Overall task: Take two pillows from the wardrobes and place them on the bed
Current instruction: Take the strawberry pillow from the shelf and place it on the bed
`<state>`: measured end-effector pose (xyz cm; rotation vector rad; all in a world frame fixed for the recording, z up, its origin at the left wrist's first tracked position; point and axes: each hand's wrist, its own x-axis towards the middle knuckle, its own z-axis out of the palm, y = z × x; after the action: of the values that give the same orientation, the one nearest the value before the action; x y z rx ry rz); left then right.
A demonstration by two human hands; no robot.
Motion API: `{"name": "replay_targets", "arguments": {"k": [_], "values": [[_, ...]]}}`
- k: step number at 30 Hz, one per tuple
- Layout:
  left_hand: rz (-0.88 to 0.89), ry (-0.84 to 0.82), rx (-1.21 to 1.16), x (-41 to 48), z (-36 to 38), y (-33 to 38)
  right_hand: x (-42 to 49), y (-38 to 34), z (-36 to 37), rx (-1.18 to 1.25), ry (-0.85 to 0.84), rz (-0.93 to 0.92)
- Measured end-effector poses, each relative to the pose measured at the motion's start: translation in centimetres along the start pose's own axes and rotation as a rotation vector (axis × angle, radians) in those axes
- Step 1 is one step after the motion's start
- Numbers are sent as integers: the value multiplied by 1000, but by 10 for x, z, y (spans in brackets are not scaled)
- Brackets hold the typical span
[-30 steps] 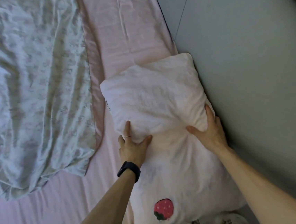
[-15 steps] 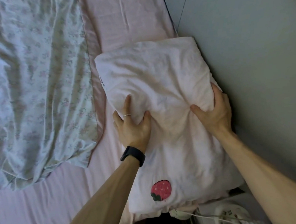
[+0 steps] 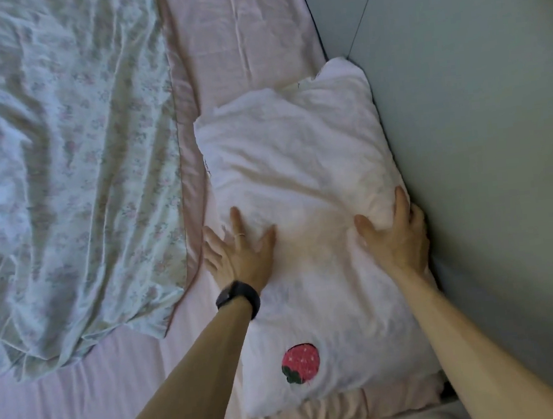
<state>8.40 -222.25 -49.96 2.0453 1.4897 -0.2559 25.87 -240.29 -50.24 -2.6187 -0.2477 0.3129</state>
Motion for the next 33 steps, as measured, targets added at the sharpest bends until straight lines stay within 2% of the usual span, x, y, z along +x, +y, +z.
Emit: {"name": "replay_targets", "arguments": {"k": [2,3,4,6,9,12,14,16,19,21,25,29,31,33], "values": [[229,177,56,-19,17,-1,-23,-1,4,-90,220,-183],[365,214,68,-30,28,-1,-34,1,6,-113,263,-293],[470,215,81,-42,40,-3,-42,6,9,-132,243,-383],[538,164,129,-53,59,-17,-51,24,14,-178,126,-436],[402,44,212,-37,58,-48,-50,52,9,-228,-59,-241],[243,-50,168,-18,45,-66,-42,61,7,-247,-183,-95],[258,-42,167,-20,40,-68,-43,56,7,-249,-208,-58],[305,28,163,-34,38,-67,-56,52,7,-244,-129,-42],[494,17,163,-71,49,-77,-104,64,10,-276,-43,-112],[555,-84,241,-100,62,-96,-144,76,15,-272,-113,-15],[352,-249,295,-132,64,-120,-177,79,11,-287,-277,204],[338,-367,382,-138,27,-105,-162,48,-19,-389,-519,311],[322,-442,449,-141,-6,-98,-160,21,-44,-419,-614,309],[287,-465,447,-145,-47,-95,-172,-12,-67,-410,-647,193]]}}
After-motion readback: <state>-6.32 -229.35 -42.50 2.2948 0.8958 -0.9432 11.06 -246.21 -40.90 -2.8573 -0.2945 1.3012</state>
